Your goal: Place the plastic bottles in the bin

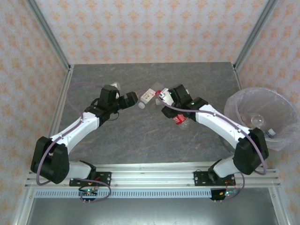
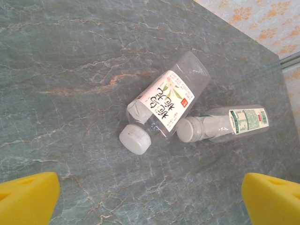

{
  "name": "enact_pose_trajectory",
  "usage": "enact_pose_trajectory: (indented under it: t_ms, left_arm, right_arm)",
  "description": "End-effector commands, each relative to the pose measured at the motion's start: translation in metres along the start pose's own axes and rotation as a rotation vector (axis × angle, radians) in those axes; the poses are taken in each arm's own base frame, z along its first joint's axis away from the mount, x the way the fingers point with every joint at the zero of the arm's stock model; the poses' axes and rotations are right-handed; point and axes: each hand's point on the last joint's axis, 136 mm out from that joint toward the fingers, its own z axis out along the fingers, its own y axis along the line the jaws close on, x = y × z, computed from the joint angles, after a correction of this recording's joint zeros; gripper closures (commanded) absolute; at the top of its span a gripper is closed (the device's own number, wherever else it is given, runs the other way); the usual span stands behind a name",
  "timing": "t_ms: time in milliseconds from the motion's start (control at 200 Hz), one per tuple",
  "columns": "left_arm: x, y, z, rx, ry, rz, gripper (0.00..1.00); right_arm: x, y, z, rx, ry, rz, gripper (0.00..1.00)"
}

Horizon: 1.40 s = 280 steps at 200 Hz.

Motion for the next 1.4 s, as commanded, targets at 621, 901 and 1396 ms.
enact_pose_trajectory:
  t_ms: [621, 901, 1396]
  left_arm:
    - [0.053, -0.071, 0.035, 0.171, 0.133, -0.048, 0.0]
    - [0.078, -0.096, 0.035, 0.24, 0.165, -0.01, 0.0]
    - [0.065, -0.122, 0.021, 0.33, 0.094, 0.137, 0.0]
  right_arm:
    - [-0.062, -0.045, -0.053, 0.193, -0.49, 0.342, 0.54]
    - [-0.075, -0.07, -0.123, 0.282, -0.696, 0.446, 0.55]
    - [-0.037, -0.125, -0.245, 0.621, -0.816, 0.532, 0.56]
